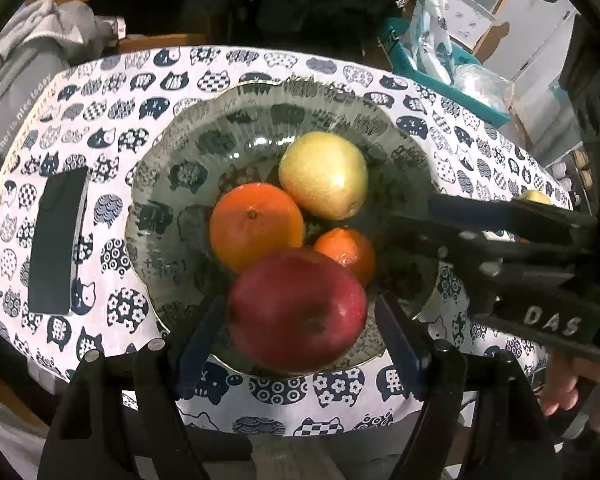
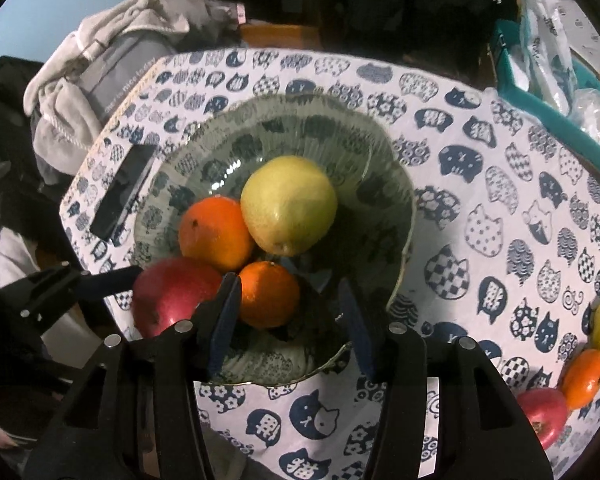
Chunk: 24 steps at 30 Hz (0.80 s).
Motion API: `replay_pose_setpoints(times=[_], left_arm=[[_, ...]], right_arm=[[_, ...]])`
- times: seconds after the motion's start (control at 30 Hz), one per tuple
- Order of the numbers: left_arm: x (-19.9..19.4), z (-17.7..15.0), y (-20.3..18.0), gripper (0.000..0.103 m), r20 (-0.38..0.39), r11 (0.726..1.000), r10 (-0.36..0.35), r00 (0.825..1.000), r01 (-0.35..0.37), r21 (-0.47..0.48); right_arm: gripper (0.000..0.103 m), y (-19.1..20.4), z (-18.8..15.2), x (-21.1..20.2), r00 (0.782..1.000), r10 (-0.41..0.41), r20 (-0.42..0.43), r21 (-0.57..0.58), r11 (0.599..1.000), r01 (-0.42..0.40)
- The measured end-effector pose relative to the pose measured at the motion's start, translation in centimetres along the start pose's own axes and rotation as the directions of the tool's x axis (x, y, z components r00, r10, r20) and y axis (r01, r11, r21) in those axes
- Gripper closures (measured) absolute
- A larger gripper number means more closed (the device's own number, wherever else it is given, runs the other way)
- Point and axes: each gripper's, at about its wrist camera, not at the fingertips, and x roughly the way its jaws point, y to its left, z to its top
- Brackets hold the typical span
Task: Organize fruits
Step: 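Lower the apple into the bowl and open the left tool while the right tool releases the orange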
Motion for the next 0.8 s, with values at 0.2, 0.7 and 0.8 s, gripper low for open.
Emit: replay_pose_setpoints(times=[0.2,0.7,0.8], left_arm=[[-1.1,0.4,-1.0,0.024,0.037,1.000,0.001,0.999,-0.001,0.013],[-5.7,1.6,-5.4,0.024,0.169,0.995,-0.034,0.985,0.017,0.102],[-6.8,1.9,-6.0,0.024,0.192,0.993,-0.049,0.980,0.028,0.111]], right_arm=[[0.046,-0.8,0.5,-2.8,0.998,-0.022,0.067,0.030,0.999,0.020],[0.046,-2.0,0.2,-11.5,0.952,-0.130,0.277,0.046,0.991,0.122],[0.045,-2.2,-0.1,-13.7,0.936,-0.136,0.325,0.056,0.991,0.124]])
